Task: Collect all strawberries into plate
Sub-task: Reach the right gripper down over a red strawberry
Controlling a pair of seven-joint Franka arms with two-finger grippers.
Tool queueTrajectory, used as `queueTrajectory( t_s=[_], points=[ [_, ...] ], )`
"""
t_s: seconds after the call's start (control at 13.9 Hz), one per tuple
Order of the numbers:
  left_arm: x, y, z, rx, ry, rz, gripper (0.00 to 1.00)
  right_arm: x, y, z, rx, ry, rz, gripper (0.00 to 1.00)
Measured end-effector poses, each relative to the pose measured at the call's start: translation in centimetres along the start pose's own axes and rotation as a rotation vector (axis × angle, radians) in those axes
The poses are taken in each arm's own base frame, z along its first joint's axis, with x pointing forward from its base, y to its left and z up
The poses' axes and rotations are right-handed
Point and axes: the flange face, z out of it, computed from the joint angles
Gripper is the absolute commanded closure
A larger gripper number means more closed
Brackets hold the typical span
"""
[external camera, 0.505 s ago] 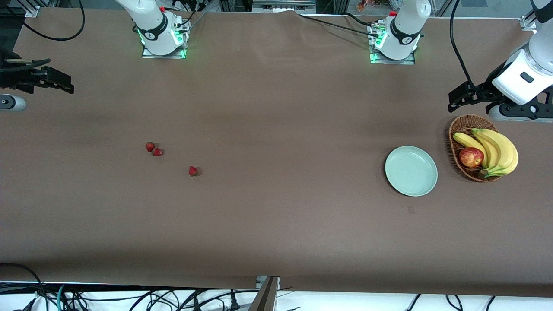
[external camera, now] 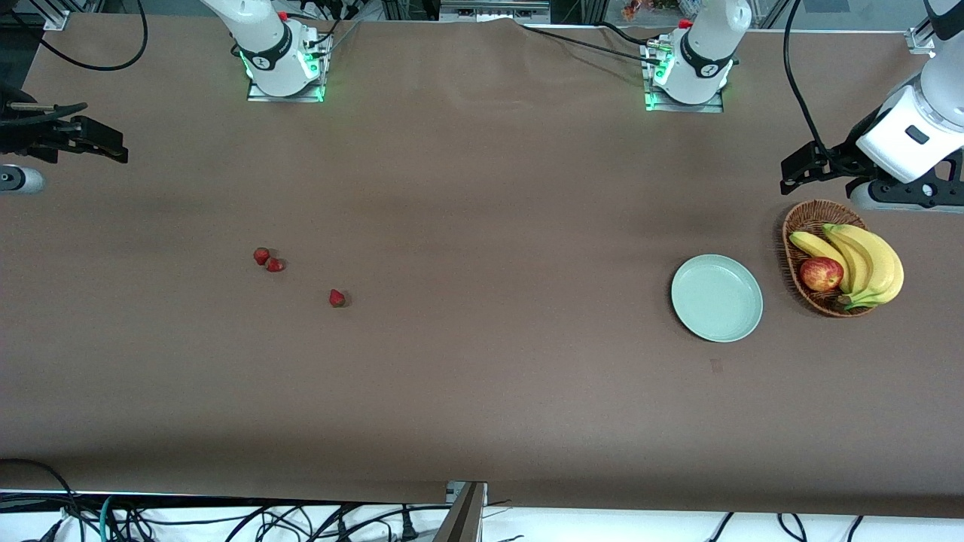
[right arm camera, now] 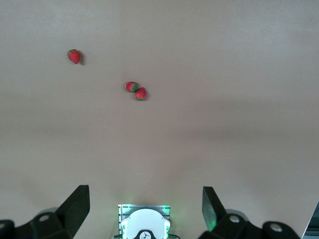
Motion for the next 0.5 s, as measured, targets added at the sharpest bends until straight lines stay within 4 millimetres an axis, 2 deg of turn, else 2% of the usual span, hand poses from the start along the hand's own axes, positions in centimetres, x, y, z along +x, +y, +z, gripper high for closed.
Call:
queueTrajectory(
  t_s=[0.22,0.5],
  points=[
    [-0.1,0.0,0.0,0.000,-0.007,0.000,0.00,0.6,0.0,0.4,0.005,0.003,-0.001,0.00],
    [-0.1,0.0,0.0,0.000,-0.008,0.000,0.00,2.5,-0.5,2.0,0.032,0.005,-0.009,0.00]
  ],
)
